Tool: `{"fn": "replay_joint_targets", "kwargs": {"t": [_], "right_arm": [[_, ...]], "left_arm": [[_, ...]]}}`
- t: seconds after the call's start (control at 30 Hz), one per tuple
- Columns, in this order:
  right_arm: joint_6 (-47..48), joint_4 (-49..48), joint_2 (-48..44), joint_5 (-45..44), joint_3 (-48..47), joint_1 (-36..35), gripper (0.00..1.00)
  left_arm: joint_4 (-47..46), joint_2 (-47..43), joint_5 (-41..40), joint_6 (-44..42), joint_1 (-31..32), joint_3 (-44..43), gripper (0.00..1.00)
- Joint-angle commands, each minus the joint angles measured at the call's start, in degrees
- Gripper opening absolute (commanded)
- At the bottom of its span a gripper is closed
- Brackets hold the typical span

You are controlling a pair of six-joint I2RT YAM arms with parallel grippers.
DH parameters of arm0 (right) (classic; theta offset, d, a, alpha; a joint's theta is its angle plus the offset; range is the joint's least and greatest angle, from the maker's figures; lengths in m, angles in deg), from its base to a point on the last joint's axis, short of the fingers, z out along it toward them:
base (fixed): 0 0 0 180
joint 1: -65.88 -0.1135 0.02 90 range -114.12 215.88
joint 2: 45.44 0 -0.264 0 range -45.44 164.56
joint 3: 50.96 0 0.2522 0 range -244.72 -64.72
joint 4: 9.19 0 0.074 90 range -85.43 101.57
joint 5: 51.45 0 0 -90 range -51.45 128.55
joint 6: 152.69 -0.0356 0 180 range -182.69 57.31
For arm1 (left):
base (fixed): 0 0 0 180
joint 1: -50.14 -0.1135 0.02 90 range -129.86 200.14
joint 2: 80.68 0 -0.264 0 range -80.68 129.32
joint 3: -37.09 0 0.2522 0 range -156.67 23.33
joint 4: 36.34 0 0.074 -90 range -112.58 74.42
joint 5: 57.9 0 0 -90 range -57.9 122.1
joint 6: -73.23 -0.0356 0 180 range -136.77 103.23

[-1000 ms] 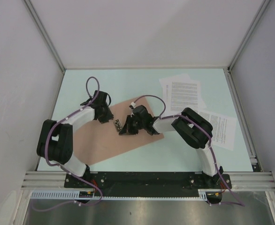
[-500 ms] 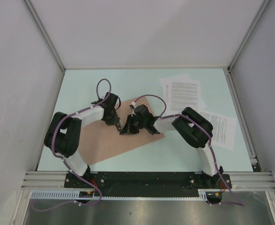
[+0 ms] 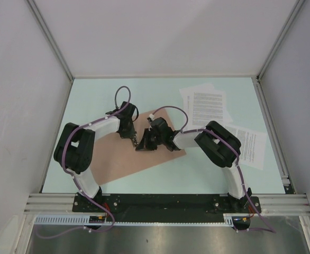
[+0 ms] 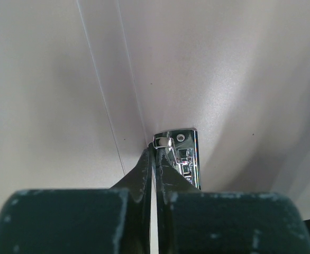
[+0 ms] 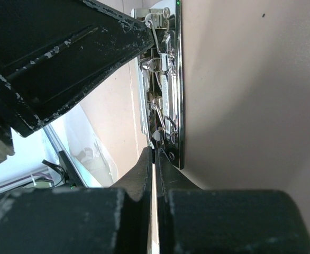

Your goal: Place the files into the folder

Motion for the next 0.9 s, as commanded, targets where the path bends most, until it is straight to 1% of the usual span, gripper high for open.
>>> {"fn": "replay_joint_targets", "kwargs": {"t": [0.0, 0.03, 0.13, 0.27, 0.33, 0.37, 0.4, 0.47, 0.6, 0.73, 0.83, 0.87], "right_arm": [[4.2, 18.3, 8.0, -11.5, 6.1, 2.1, 0.00], [4.3, 16.8, 8.9, -10.7, 6.1, 2.2, 0.00], [4.2, 16.9, 8.7, -11.3, 6.0, 2.6, 0.00], [5.5, 18.8, 8.4, -12.7, 6.6, 3.5, 0.00], [5.4, 7.0, 5.8, -6.4, 12.0, 3.8, 0.00], [5.3, 3.8, 2.6, -4.7, 12.8, 3.7, 0.00], [5.3, 1.2, 1.6, -0.6, 12.5, 3.5, 0.00], [3.1, -2.7, -0.4, 3.9, 11.6, 4.4, 0.00], [0.6, -4.5, -2.3, 9.2, 9.4, 6.1, 0.00], [-1.9, -8.2, -2.3, 11.9, 9.0, 5.9, 0.00], [-3.5, -9.7, -3.1, 12.7, 8.4, 5.6, 0.00], [-3.9, -9.8, -3.3, 12.7, 7.7, 5.7, 0.00]], "left_arm": [[-1.3, 1.8, -1.9, -9.0, -0.7, 1.9, 0.00], [-1.9, 1.6, -1.6, -9.5, -0.7, 2.2, 0.00], [-2.5, 1.5, -1.1, -10.6, -0.5, 2.5, 0.00], [-2.1, 0.8, -3.3, -12.2, -0.5, 2.6, 0.00], [-2.2, 0.7, -3.6, -12.6, -0.5, 2.6, 0.00], [-2.3, 0.3, -3.5, -12.7, -0.5, 2.9, 0.00], [-2.5, 0.2, -3.9, -12.7, -0.5, 3.3, 0.00], [-2.8, 0.0, -4.0, -12.6, -0.5, 3.7, 0.00], [-2.2, -0.8, -3.7, -12.3, -0.5, 3.3, 0.00], [-1.4, -1.8, -2.8, -11.9, -0.5, 2.0, 0.00], [2.6, -2.2, -2.0, -10.9, -0.6, -0.9, 0.00], [3.6, -2.5, -2.1, -10.7, -0.8, -1.8, 0.02]]}}
